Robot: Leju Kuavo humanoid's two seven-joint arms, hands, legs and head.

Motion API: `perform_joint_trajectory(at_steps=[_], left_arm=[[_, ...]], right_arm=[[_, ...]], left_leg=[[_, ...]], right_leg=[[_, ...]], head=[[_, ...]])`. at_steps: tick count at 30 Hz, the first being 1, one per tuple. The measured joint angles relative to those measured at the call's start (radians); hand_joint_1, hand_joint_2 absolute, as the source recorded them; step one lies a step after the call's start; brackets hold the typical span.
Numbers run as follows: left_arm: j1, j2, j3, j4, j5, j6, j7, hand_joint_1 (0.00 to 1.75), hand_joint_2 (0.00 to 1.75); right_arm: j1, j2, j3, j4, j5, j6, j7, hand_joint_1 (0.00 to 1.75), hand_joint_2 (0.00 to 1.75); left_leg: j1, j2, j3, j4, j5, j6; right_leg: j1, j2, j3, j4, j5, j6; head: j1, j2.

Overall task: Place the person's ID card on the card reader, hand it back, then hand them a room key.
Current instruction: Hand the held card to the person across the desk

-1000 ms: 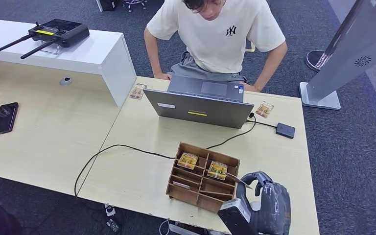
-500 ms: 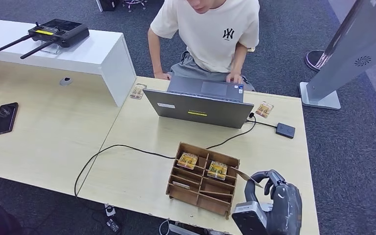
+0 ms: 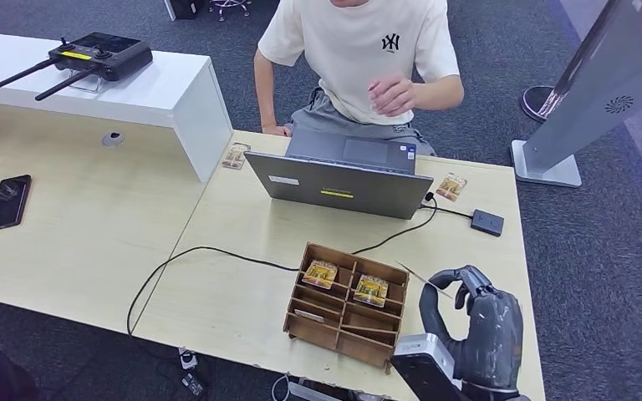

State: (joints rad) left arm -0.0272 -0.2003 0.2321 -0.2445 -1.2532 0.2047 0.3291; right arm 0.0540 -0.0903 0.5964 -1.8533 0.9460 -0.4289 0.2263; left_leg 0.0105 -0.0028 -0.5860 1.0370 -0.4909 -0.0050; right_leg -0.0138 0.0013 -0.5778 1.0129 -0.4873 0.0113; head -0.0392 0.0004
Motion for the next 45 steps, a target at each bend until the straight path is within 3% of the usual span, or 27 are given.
perform_joint_trajectory(at_steps=[7, 15, 22, 30, 31, 34, 35, 41, 45], left_arm=[[-0.017, 0.0, -0.021, 0.0, -0.041, -0.039, 0.016, 0.0, 0.0], [-0.046, 0.0, -0.078, -0.001, -0.1, -0.104, 0.036, 0.0, 0.0], [-0.057, 0.0, -0.115, -0.002, -0.117, -0.13, 0.037, 0.0, 0.0], [-0.077, 0.001, -0.173, -0.014, -0.144, -0.184, 0.039, 0.0, 0.0], [-0.078, 0.002, -0.178, -0.015, -0.145, -0.188, 0.039, 0.0, 0.0], [-0.08, 0.002, -0.19, -0.016, -0.146, -0.193, 0.039, 0.0, 0.0], [-0.08, 0.002, -0.194, -0.016, -0.146, -0.193, 0.038, 0.0, 0.0], [-0.079, 0.008, -0.203, -0.018, -0.142, -0.192, 0.037, 0.0, 0.0], [-0.074, 0.01, -0.203, -0.021, -0.132, -0.183, 0.036, 0.0, 0.0]], right_arm=[[-0.127, 0.049, -0.001, 0.017, 0.041, 0.077, 0.018, 1.75, 1.75], [-0.362, 0.111, -0.025, 0.15, 0.116, 0.169, 0.077, 1.75, 1.75], [-0.462, 0.143, -0.04, 0.252, 0.175, 0.183, 0.099, 1.75, 1.75], [-0.571, 0.184, -0.078, 0.485, 0.358, 0.185, 0.127, 1.75, 1.75], [-0.577, 0.187, -0.083, 0.511, 0.373, 0.185, 0.127, 1.67, 1.75], [-0.587, 0.195, -0.096, 0.572, 0.4, 0.187, 0.128, 0.36, 1.75], [-0.588, 0.196, -0.099, 0.588, 0.406, 0.188, 0.128, 0.0, 1.75], [-0.574, 0.199, -0.101, 0.635, 0.426, 0.19, 0.13, 0.0, 1.75], [-0.542, 0.209, -0.118, 0.626, 0.369, 0.153, 0.102, 0.0, 1.75]], left_leg=[[0.0, 0.0, 0.0, 0.0, 0.0, 0.0], [0.0, 0.001, 0.0, 0.0, 0.002, -0.001], [0.0, 0.0, 0.0, 0.0, 0.002, -0.001], [0.0, 0.0, 0.0, 0.0, 0.003, -0.001], [0.0, 0.0, 0.0, 0.0, 0.004, -0.001], [0.0, 0.0, 0.0, 0.0, 0.004, -0.001], [0.0, -0.001, 0.0, 0.0, 0.004, -0.001], [0.0, -0.001, 0.0, 0.0, 0.004, -0.001], [0.0, -0.001, 0.0, 0.0, 0.004, -0.001]], right_leg=[[0.0, 0.0, 0.0, 0.0, 0.0, 0.0], [0.0, 0.0, 0.0, 0.001, 0.002, 0.0], [0.0, 0.0, 0.0, 0.001, 0.002, -0.001], [0.0, 0.0, 0.0, 0.001, 0.003, -0.001], [0.0, 0.0, 0.0, 0.001, 0.003, -0.001], [0.0, 0.0, 0.0, 0.001, 0.003, -0.001], [0.0, 0.0, 0.0, 0.001, 0.003, -0.001], [0.0, 0.0, 0.0, 0.001, 0.003, -0.001], [0.0, 0.0, -0.001, 0.001, 0.003, -0.001]], head=[[0.0, 0.0], [0.0, 0.0], [0.0, 0.0], [0.0, 0.0], [0.0, 0.0], [0.0, 0.0], [0.0, 0.0], [0.0, 0.0], [0.0, 0.0]])
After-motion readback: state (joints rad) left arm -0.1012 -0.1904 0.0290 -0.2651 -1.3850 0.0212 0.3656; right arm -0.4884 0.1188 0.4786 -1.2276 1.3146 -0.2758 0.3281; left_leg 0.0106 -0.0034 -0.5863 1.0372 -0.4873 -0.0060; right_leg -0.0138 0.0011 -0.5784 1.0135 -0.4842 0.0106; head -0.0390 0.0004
